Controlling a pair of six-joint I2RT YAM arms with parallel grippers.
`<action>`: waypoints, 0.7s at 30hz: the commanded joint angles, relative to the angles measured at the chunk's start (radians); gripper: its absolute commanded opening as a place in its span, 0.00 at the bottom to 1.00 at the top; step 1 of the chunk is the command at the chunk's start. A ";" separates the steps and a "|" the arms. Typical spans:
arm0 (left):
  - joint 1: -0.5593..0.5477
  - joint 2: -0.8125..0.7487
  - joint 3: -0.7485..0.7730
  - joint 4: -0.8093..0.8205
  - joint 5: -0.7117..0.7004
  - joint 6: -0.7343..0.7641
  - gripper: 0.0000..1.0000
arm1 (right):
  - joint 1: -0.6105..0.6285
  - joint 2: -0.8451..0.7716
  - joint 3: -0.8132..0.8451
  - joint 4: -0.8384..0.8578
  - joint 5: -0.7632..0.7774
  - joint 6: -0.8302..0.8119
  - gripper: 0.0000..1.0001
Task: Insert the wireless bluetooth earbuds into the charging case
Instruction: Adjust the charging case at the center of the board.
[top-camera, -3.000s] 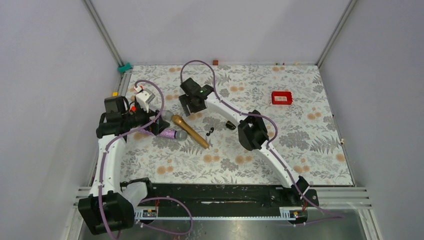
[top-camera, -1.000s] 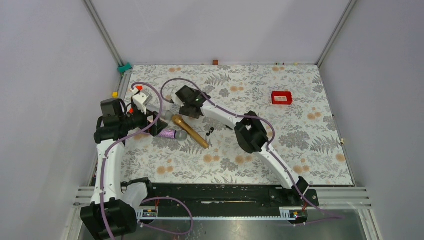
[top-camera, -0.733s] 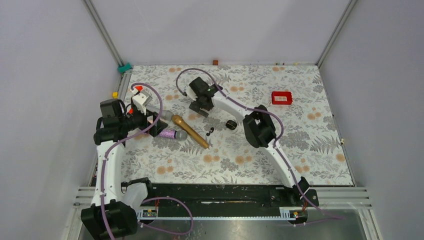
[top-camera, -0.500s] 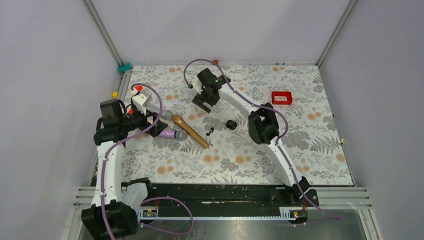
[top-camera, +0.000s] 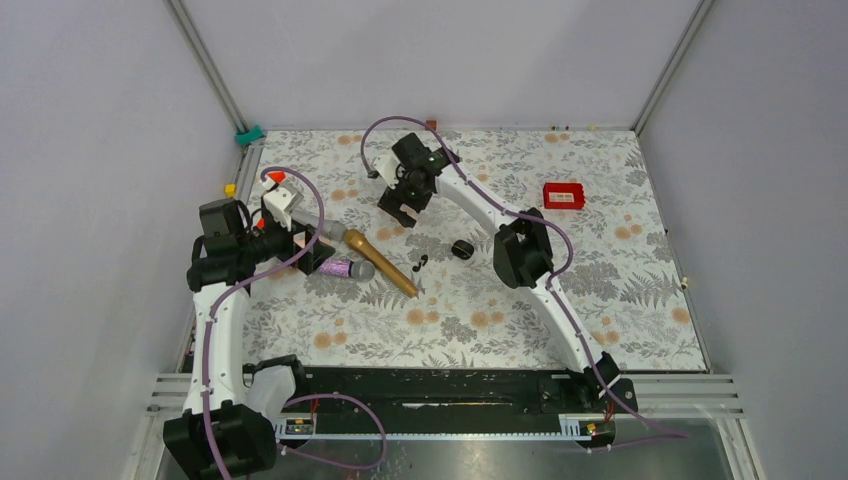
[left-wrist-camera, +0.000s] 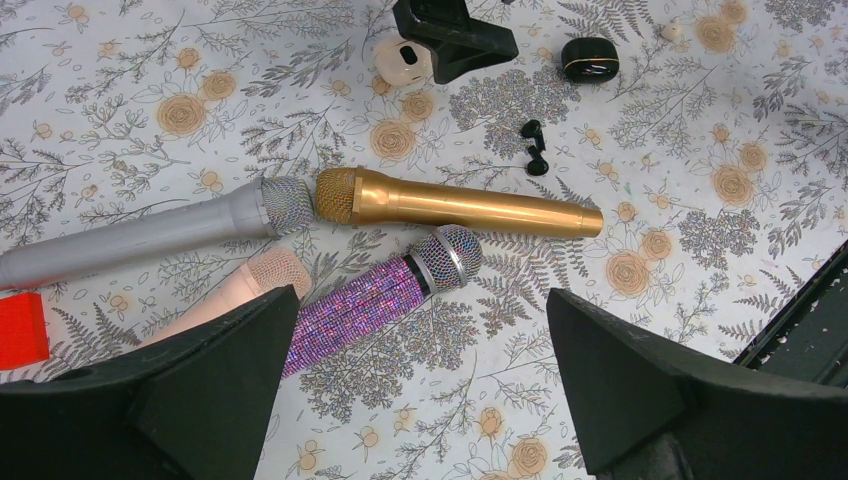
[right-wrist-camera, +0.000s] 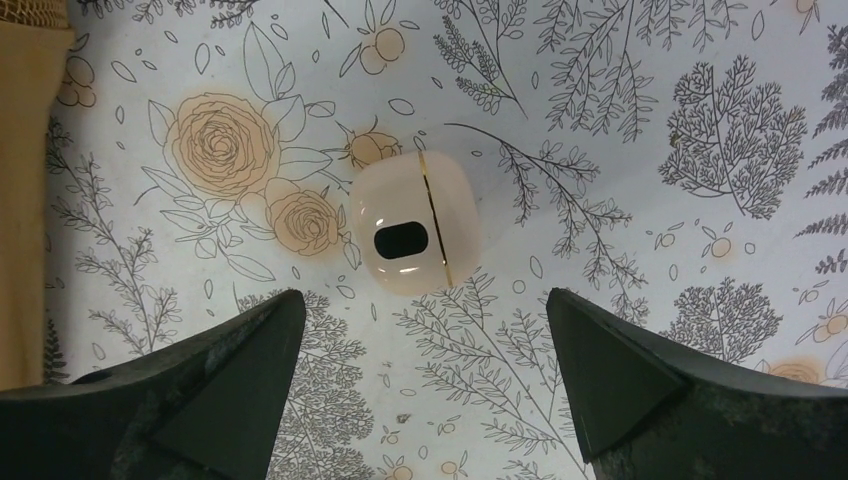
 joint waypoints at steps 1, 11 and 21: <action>0.008 -0.002 0.008 0.039 0.031 0.012 0.98 | 0.017 0.025 0.062 -0.037 0.003 -0.077 0.99; -0.209 0.245 0.180 0.155 -0.204 -0.020 0.98 | -0.019 -0.389 -0.450 -0.017 -0.075 -0.049 1.00; -0.372 0.791 0.726 0.090 -0.308 -0.238 0.99 | -0.201 -0.845 -0.839 -0.016 -0.136 0.036 1.00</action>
